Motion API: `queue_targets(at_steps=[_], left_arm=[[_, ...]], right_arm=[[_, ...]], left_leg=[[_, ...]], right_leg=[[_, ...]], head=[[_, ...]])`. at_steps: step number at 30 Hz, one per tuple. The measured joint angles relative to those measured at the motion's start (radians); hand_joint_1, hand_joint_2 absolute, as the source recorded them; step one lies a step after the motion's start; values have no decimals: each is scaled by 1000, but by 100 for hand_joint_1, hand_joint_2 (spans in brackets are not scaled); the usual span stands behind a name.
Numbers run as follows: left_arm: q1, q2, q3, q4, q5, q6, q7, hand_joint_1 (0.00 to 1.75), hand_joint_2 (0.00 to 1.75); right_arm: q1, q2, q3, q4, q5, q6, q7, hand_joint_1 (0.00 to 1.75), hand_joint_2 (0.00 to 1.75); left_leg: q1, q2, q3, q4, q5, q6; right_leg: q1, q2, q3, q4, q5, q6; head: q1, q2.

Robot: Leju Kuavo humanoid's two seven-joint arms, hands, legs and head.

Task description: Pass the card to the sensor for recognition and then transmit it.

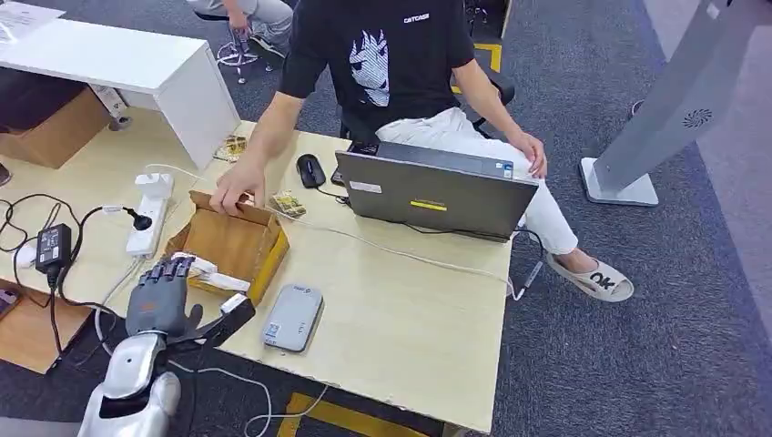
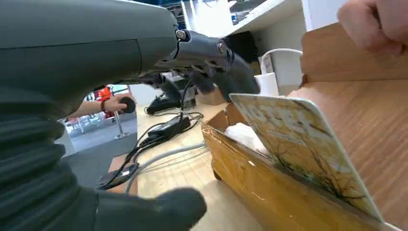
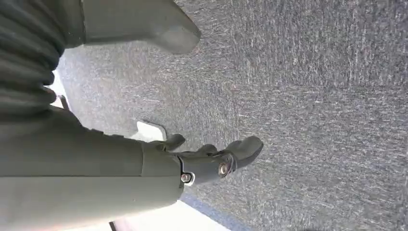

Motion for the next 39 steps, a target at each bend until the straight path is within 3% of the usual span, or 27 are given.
queue_targets(at_steps=[11,12,13,24,27,28,29,30,31,32,39], left_arm=[[-7,2,0,22,0,1,0,93,175],[-7,2,0,23,0,1,-2,112,175],[-7,2,0,23,0,2,-3,143,175],[-8,9,-13,28,0,12,-9,150,175],[-8,12,-24,29,0,16,-15,145,175],[-10,15,-37,29,0,19,-19,140,175],[-17,21,-58,31,0,23,-21,122,175],[-23,32,-85,34,0,32,-19,66,175],[-24,35,-90,36,0,36,-19,28,175],[-24,36,-93,38,0,40,-19,0,175],[-31,33,-97,38,0,82,-71,0,175]], right_arm=[[0,0,-12,9,0,0,-1,0,175],[0,0,-12,10,0,0,-1,0,175],[0,0,-13,10,0,0,0,0,175],[-1,0,-14,13,-5,-2,-1,0,175],[-1,0,-14,13,-10,-4,0,0,175],[-1,0,-14,13,-18,-6,1,0,175],[-1,0,-14,13,-26,-9,1,0,175],[-1,0,-14,13,-33,-13,4,0,175],[-1,0,-14,13,-40,-15,4,0,175],[-1,0,-14,13,-45,-16,7,0,175],[-2,0,-2,13,-97,-31,34,0,175]], left_leg=[[0,0,0,0,0,0],[0,0,0,0,0,0],[0,0,0,0,0,0],[0,0,0,0,0,0],[0,0,0,0,0,0],[0,0,0,0,0,0],[0,0,0,0,0,0],[0,0,0,0,0,0],[0,0,0,0,0,0],[0,0,0,0,0,0],[0,0,0,0,0,0]], right_leg=[[0,0,0,0,0,0],[0,0,0,0,0,0],[0,0,0,0,0,0],[0,0,0,0,0,0],[0,0,0,0,0,0],[0,0,0,0,0,0],[0,0,0,0,0,0],[0,0,0,0,0,0],[0,0,0,0,0,0],[0,0,0,0,0,0],[0,0,0,0,0,0]], head=[[0,0],[0,0],[0,0],[0,0],[0,0],[0,0],[0,0],[0,0],[0,0],[0,0],[0,0]])
